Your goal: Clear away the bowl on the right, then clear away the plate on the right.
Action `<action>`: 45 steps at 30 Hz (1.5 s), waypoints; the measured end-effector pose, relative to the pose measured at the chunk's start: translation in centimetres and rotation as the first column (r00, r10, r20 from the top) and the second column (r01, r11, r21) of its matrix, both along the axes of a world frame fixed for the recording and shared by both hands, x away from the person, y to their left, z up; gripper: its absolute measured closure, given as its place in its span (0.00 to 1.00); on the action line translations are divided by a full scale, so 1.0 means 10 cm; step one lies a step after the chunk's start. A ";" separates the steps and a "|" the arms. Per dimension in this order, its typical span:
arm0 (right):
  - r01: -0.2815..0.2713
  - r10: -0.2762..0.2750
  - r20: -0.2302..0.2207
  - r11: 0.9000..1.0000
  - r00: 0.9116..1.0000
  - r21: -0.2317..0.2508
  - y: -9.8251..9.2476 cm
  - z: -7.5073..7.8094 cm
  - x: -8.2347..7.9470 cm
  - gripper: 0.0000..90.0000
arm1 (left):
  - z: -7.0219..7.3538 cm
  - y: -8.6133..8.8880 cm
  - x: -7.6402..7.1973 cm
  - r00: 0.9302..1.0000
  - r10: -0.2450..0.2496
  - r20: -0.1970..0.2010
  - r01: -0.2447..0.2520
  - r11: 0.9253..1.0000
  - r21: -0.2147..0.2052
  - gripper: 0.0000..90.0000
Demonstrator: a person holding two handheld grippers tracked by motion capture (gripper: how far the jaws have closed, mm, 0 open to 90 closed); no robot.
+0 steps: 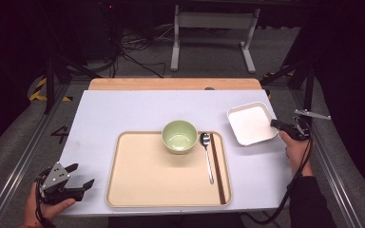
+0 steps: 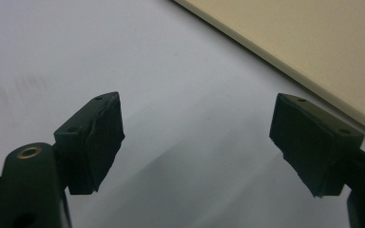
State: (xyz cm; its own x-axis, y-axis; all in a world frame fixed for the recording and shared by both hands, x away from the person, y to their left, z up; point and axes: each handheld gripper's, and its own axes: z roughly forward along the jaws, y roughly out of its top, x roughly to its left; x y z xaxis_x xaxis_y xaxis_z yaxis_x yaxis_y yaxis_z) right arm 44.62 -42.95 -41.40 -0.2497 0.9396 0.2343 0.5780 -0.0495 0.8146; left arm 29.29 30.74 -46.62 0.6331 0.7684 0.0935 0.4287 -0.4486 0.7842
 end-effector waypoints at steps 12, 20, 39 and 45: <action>0.016 -0.017 0.037 1.000 0.999 0.026 -0.06 0.06 -0.04 0.99 | 0.00 0.01 0.00 1.000 0.001 0.004 -0.001 1.000 0.001 0.22; 0.021 -0.026 0.076 0.997 0.997 0.069 -0.11 0.14 -0.10 0.99 | 0.01 0.00 0.00 1.000 0.003 0.004 -0.003 1.000 0.006 0.22; -0.003 -0.015 0.139 0.992 0.990 0.123 -0.12 0.26 -0.24 0.99 | 0.01 -0.05 0.03 1.000 -0.012 0.003 0.012 1.000 0.020 0.22; -0.016 -0.003 0.161 0.993 0.987 0.118 -0.07 0.32 -0.28 0.99 | 0.02 -0.06 0.04 1.000 -0.018 0.010 0.018 1.000 0.015 0.22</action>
